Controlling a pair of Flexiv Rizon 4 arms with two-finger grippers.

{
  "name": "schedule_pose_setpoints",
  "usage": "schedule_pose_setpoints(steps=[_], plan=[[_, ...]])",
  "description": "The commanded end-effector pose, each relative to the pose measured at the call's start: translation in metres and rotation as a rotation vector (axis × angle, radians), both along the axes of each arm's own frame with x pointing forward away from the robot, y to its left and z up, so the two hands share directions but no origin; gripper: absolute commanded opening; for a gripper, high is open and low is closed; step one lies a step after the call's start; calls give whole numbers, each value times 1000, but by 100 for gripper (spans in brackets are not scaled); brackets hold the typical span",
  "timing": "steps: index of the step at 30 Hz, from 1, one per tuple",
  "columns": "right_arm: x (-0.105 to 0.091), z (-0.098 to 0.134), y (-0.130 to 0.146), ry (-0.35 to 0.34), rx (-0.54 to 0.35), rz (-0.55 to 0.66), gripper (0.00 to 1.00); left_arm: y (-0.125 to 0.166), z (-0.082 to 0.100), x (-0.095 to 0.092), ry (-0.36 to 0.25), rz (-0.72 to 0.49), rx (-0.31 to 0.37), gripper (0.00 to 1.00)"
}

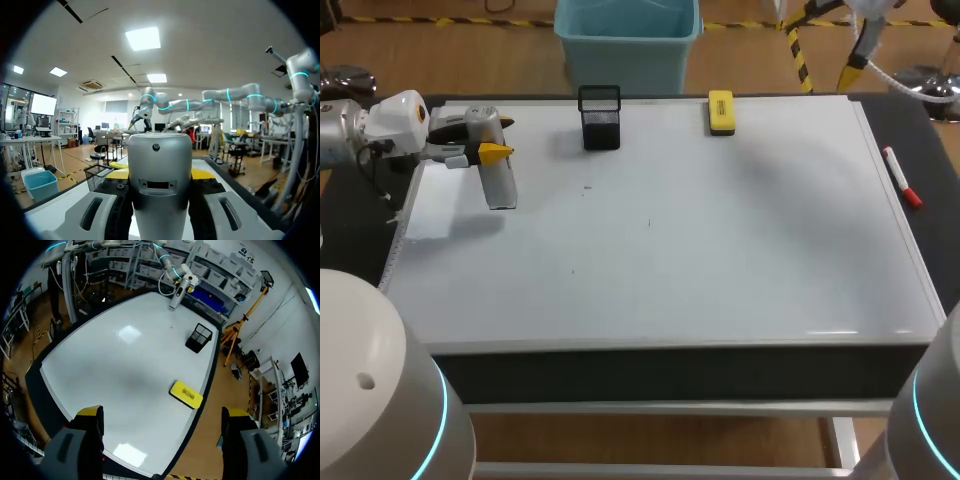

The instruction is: Pick up the inspection probe, press it on each red-marked spot on the whiteboard one by one, put down the probe, pick up the eraser, and wipe off all the red marks.

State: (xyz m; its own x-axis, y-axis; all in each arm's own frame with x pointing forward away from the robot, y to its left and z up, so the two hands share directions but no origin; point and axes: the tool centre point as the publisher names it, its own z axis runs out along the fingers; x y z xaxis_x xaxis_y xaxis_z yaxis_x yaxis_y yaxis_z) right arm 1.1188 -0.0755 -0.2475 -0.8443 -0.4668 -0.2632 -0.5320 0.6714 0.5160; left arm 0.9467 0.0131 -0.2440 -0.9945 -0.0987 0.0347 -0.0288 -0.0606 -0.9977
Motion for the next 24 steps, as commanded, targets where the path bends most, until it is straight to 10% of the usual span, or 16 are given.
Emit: schedule_pose_setpoints(steps=[1,24], plan=[[-7,9,-5,2,2,1,100,0,2,-1,0,3,3,0],[-7,9,-5,2,2,1,100,-13,13,5,-15,-26,11,0]])
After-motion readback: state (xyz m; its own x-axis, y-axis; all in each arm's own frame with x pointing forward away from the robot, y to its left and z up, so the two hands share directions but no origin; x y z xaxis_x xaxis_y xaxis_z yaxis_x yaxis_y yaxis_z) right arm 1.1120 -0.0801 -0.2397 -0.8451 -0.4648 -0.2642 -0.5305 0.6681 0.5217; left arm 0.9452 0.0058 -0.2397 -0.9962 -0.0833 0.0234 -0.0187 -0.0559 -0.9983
